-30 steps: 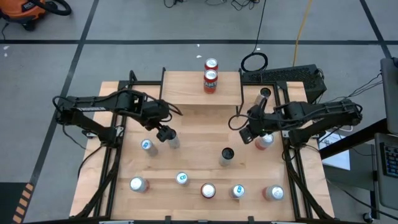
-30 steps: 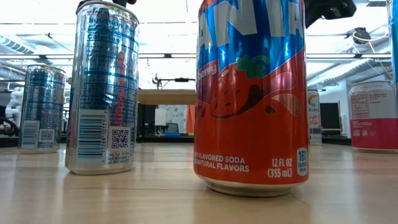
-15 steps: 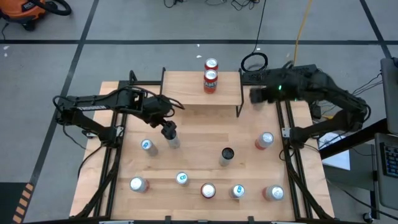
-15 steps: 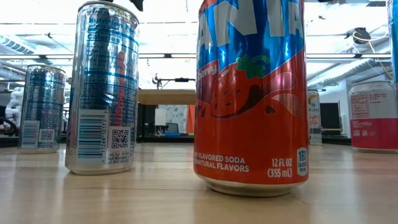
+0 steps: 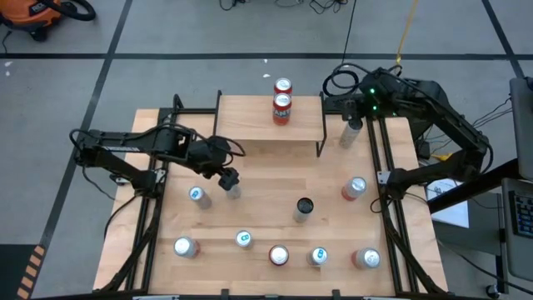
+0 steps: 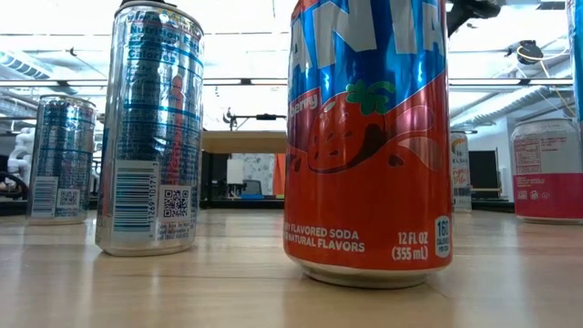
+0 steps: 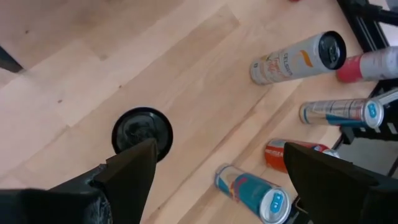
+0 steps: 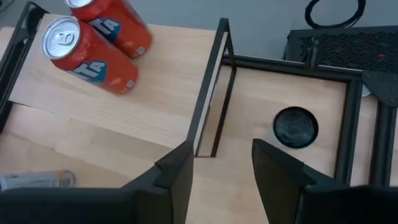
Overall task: Place canned beverage on shelf
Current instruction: Put the top right white and yellow soda can on the shelf
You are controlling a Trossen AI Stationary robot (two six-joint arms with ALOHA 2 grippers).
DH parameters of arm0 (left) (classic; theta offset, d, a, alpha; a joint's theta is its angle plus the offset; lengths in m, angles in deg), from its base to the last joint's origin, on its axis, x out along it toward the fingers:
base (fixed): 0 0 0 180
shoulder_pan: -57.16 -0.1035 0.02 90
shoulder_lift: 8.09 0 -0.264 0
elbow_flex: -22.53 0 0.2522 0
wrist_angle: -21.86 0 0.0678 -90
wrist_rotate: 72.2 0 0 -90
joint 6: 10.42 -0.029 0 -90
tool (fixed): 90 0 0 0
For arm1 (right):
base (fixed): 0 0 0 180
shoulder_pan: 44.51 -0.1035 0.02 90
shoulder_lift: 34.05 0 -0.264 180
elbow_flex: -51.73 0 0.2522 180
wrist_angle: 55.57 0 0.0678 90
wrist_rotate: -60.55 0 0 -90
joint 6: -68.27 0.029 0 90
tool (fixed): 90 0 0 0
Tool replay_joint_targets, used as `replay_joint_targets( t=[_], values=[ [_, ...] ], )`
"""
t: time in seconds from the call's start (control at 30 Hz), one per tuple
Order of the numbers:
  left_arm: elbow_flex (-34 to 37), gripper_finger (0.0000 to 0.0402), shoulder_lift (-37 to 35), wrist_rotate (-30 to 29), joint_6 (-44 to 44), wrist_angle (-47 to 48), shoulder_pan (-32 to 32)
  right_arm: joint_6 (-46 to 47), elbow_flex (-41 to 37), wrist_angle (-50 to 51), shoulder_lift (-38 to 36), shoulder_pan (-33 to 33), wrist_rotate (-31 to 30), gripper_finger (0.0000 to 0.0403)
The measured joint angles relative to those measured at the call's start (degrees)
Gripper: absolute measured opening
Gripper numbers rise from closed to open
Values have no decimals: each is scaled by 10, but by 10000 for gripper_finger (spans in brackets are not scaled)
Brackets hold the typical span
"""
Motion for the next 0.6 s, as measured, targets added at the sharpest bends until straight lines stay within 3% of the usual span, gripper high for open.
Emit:
replay_joint_targets(
  t=[0.13,0.27,0.47,0.6],
  values=[
    [0,349,0,-10,5,0,3,26,0,19,2,12,8,149],
    [0,349,0,-11,-7,0,-3,12,0,28,8,39,41,188],
    [0,349,0,-12,-26,-5,-30,-27,0,30,46,79,-32,280],
    [0,349,0,-9,-45,-5,-45,-68,0,5,79,108,-39,316]
  ],
)
